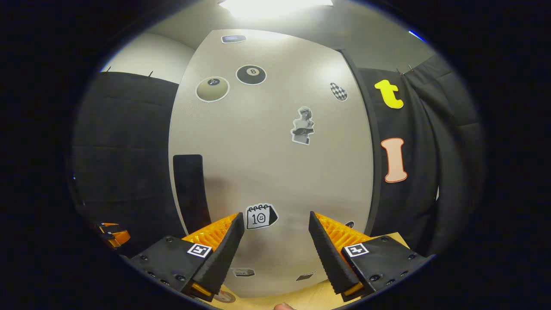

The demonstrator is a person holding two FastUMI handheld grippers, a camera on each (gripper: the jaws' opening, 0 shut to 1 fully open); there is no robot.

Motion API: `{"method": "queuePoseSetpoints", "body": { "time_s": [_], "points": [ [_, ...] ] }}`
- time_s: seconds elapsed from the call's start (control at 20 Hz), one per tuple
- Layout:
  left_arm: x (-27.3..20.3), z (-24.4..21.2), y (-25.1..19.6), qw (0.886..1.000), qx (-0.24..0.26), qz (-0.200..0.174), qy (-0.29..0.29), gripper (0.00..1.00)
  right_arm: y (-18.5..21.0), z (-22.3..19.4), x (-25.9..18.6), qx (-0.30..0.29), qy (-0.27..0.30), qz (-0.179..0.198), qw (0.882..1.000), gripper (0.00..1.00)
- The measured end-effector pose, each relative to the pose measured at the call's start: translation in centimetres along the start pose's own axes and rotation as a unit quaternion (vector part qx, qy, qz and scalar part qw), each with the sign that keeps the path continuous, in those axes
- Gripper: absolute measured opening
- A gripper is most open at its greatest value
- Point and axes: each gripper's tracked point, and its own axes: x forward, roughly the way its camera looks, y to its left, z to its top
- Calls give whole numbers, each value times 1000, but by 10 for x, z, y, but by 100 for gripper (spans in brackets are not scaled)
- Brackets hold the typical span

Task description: Open the cabinet door with the right hand, grasp the bottle in the cabinet with the left hand and place it on the coaster, then close the cabinet door with the right hand.

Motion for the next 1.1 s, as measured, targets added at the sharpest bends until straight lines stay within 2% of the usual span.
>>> {"method": "queuePoseSetpoints", "body": {
  "time_s": [0.05,0.15,0.2,0.25,0.45,0.5,0.6,0.65,0.95,1.0,1.05,1.1],
  "points": [
    [-1,0,5,1000,0,4,0,77,2,-1,4,-1,1,-1,1000,92],
    [0,-2,3,1000,0,11,1,77,4,-6,12,-3,5,-7,1000,96],
    [1,-3,5,1000,-1,15,2,80,6,-9,16,-5,8,-9,1000,92],
    [1,-5,7,1000,-2,18,3,77,8,-11,20,-6,11,-12,1000,96],
    [5,-16,23,999,-4,31,8,77,13,-18,37,-12,14,-27,999,96],
    [0,-15,30,999,-5,33,9,79,11,-21,36,-12,21,-31,999,95],
    [-2,-17,34,999,-4,36,10,77,12,-25,41,2,28,-33,999,92],
    [-3,-17,35,999,-2,37,11,77,11,-26,44,11,29,-34,999,96],
    [2,-23,34,999,-4,34,15,77,14,-33,50,21,25,-38,999,96],
    [2,-25,32,999,-6,32,17,77,15,-35,50,21,26,-38,999,92],
    [4,-26,29,999,-6,30,18,77,16,-37,50,20,28,-41,999,96],
    [6,-26,26,999,-6,27,18,77,16,-37,49,15,23,-49,998,96]
  ]
}}
